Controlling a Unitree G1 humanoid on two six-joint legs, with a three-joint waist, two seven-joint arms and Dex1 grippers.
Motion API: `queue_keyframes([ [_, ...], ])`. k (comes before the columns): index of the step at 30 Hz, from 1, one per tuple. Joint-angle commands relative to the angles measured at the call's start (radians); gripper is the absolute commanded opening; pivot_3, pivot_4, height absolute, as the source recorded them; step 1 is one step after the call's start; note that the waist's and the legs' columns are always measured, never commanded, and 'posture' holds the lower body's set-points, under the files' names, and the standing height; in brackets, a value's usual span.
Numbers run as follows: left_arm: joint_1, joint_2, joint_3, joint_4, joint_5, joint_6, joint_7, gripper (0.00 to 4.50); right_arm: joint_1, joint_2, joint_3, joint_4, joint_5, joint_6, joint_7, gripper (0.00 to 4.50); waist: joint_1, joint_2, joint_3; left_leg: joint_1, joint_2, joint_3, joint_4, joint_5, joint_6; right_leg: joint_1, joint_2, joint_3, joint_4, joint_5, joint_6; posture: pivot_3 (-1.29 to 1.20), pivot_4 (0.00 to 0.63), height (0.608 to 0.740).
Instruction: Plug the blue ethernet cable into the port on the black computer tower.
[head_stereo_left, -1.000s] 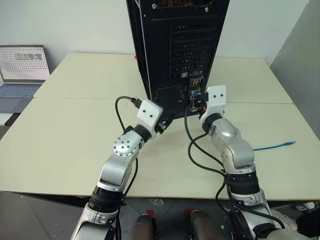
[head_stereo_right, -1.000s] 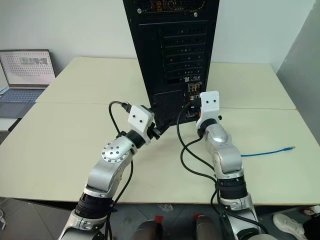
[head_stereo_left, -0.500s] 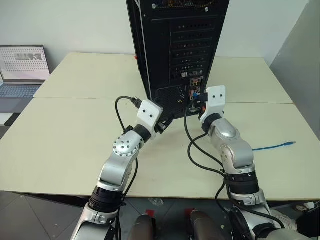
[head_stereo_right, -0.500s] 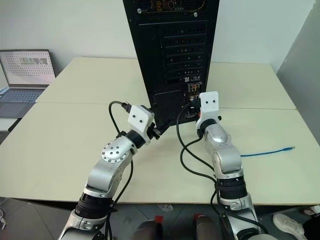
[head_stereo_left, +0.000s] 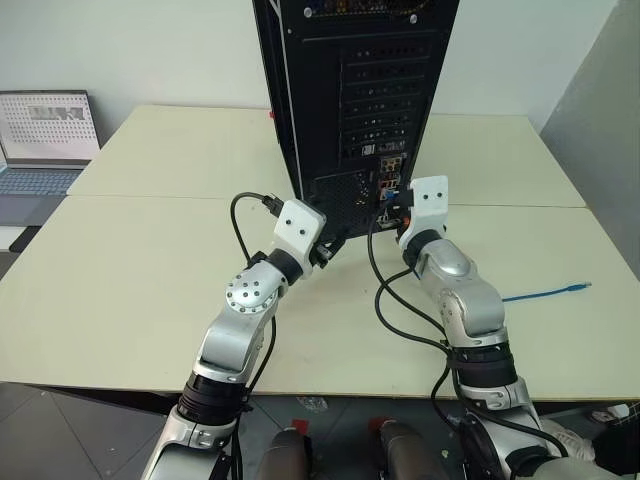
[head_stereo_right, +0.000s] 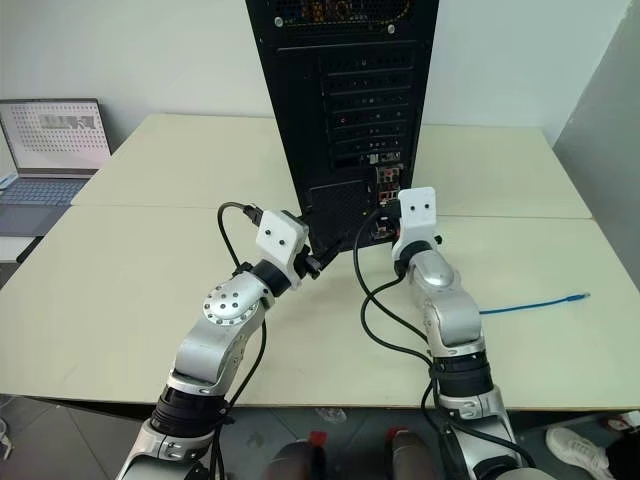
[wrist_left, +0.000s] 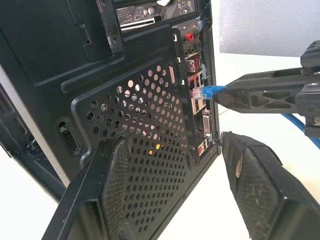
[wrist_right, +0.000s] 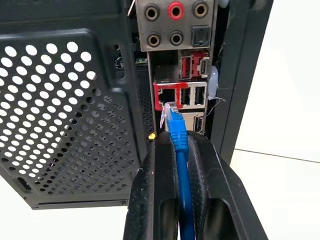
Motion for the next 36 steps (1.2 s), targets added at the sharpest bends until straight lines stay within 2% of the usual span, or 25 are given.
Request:
queue_keyframes([
  [1, -0.004, -0.006, 0.01, -0.047, 0.004, -0.011, 0.002, 3.01, -0.036, 0.002, -0.011, -0.03, -0.001, -0.029, -0.004, 0.0, 0.0, 0.0, 0.0, 0.0, 0.0, 0.0, 0.0, 0.0, 0.0, 0.0, 0.0, 0.0, 0.0, 0.0, 0.0, 0.0, 0.15, 0.74],
  [28, -0.003, -0.01, 0.011, -0.045, 0.008, -0.013, 0.002, 3.01, -0.054, 0.031, 0.005, -0.04, 0.031, -0.015, 0.041, 0.0, -0.004, 0.0, 0.0, 0.0, 0.001, 0.0, 0.0, 0.0, 0.0, -0.001, 0.001, 0.0, 0.0, 0.0, 0.0, 0.0, 0.15, 0.74],
  [36, -0.002, -0.011, 0.011, -0.044, 0.009, -0.013, 0.0, 3.01, -0.059, 0.026, -0.002, -0.02, -0.007, -0.021, 0.001, 0.0, -0.004, 0.0, 0.0, 0.0, 0.0, 0.001, -0.001, 0.0, 0.0, -0.001, 0.001, 0.001, 0.0, 0.0, 0.0, 0.0, 0.15, 0.74],
])
